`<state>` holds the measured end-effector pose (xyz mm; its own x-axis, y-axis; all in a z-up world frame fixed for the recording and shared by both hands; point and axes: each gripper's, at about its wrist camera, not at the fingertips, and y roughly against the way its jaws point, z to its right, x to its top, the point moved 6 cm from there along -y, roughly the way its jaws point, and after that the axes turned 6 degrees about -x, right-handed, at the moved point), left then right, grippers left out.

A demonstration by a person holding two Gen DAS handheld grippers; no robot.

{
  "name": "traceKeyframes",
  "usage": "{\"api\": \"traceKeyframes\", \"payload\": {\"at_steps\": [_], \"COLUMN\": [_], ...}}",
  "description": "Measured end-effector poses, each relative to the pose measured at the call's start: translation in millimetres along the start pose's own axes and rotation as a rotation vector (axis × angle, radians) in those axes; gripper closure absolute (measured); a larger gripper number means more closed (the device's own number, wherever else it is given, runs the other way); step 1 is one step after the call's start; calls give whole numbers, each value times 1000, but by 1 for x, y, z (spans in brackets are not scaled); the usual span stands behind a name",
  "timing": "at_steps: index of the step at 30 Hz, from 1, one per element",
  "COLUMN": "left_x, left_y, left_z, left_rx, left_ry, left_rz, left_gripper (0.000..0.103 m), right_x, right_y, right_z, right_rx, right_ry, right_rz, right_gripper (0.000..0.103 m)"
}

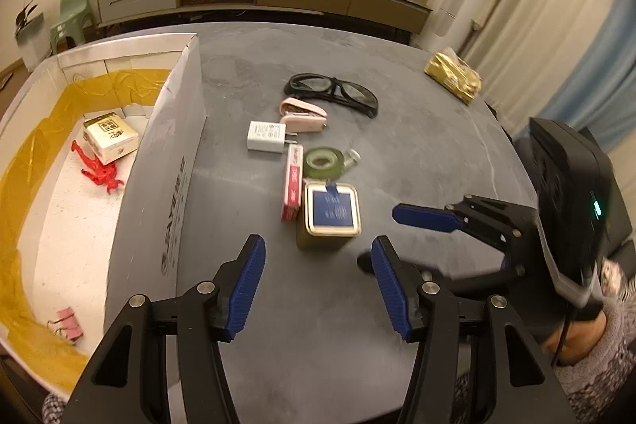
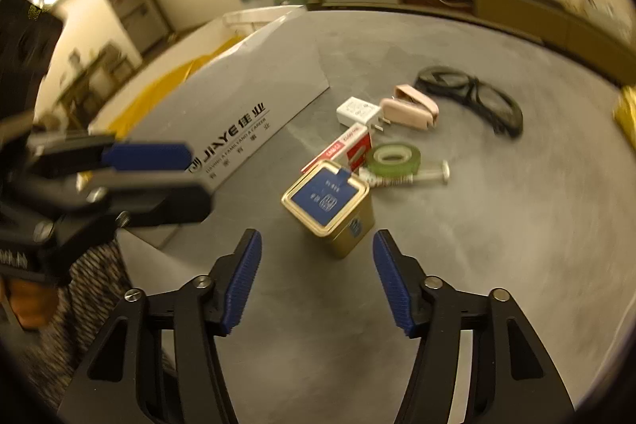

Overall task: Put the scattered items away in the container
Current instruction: 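Grasp the gold tin with the right tool while the left grasps the staple box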

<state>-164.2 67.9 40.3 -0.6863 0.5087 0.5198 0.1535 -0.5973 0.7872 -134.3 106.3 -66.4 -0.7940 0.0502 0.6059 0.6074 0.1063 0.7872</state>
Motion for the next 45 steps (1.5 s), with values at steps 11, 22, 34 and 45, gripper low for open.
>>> {"api": "traceKeyframes", "payload": {"at_steps": [11,22,34,45], "left_x": [29,47,45,33], "left_y": [-59,-100,-100,-124], "left_z": [-19,-35,-45,-32], "left_rx": [0,-17,6,54], "left_ry": [69,131,128,-17], "left_rz": [-28,-15,-26,-66], "left_gripper": [46,37,37,67], "right_x": [6,10,0,9], "right_y": [-49,-63,-52,-69], "right_z": [0,21,40,49], "right_rx": [0,129,111,59], "right_ry": [269,154,79,21], "right_rz": [-47,-45,-125,-82], "right_gripper": [37,50,51,46]}}
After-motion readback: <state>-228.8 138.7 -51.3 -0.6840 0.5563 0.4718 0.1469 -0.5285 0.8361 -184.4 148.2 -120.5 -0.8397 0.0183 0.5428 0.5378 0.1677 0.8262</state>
